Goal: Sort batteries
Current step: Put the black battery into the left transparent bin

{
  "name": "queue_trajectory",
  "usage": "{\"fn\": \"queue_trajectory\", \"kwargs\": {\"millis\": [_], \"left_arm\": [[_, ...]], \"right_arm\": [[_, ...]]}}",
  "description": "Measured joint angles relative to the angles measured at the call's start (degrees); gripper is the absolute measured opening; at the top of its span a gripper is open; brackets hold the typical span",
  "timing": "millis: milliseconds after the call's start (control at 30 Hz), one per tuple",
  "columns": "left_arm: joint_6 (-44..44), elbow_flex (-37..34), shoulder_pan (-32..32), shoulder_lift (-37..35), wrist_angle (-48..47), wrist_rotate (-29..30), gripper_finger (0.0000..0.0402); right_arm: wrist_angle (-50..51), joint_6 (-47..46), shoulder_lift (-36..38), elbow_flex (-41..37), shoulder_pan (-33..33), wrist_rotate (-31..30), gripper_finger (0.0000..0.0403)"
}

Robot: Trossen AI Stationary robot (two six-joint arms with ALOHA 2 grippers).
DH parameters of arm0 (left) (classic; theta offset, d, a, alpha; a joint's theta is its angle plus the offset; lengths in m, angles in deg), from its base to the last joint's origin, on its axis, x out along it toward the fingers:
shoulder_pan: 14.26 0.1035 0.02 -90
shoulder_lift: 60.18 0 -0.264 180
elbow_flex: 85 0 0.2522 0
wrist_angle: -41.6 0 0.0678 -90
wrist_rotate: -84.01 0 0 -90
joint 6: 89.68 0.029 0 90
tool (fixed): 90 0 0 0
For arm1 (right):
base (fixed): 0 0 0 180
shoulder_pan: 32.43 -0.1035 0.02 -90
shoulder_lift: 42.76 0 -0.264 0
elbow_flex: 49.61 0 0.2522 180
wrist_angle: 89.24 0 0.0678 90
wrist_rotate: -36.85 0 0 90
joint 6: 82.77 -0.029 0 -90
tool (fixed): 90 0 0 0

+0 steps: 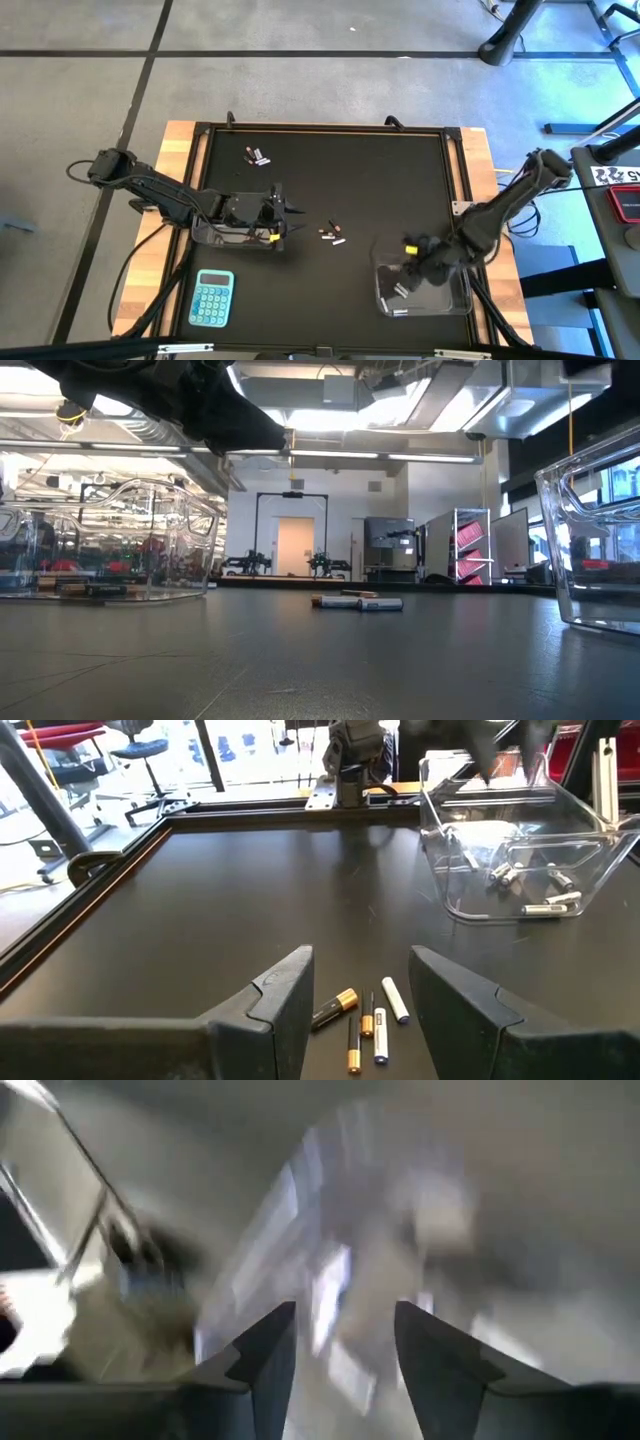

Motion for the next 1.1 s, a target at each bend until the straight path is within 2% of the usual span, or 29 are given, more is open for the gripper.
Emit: {"fn": "queue_trajectory", "kwargs": {"millis": [100,200,300,400,567,700,800,933,1100], "left_arm": [[0.08,0.00,0.02,0.00,-0.08,0.02,0.0155],[0.16,0.00,0.07,0.00,-0.09,0.05,0.0155],[0.99,0.00,0.07,0.00,-0.09,0.67,0.0155],[1.12,0.00,0.07,0.00,-0.40,2.38,0.0155],[0.70,0.02,0.07,0.00,-1.65,4.71,0.0155],[-0.29,0.02,0.07,0.00,-2.01,5.44,0.0155],[-0.33,0.02,0.07,0.00,-2.16,5.97,0.0155],[-0.74,0.02,0.49,0.00,-1.88,6.21,0.0155],[-1.34,0.02,1.48,0.00,-1.72,6.29,0.0155]], "right_arm": [[-1.07,13.15,1.88,0.03,5.54,-11.53,0.0172],[-0.87,25.20,2.00,-0.07,14.37,-14.17,0.0172],[-3.74,38.25,-0.95,-0.13,23.61,-12.14,0.0172],[-11.78,51.02,-5.80,-0.18,30.54,-8.42,0.0172],[-28.59,66.07,-16.35,-0.17,36.05,3.83,0.0173],[-36.17,68.98,-25.11,-0.18,36.26,6.16,0.0173],[-38.18,66.20,-29.66,-0.18,36.16,6.18,0.0173],[-38.21,62.51,-32.67,-0.18,36.16,6.46,0.0173],[-38.46,62.34,-34.99,-0.14,36.16,5.85,0.0173]]}}
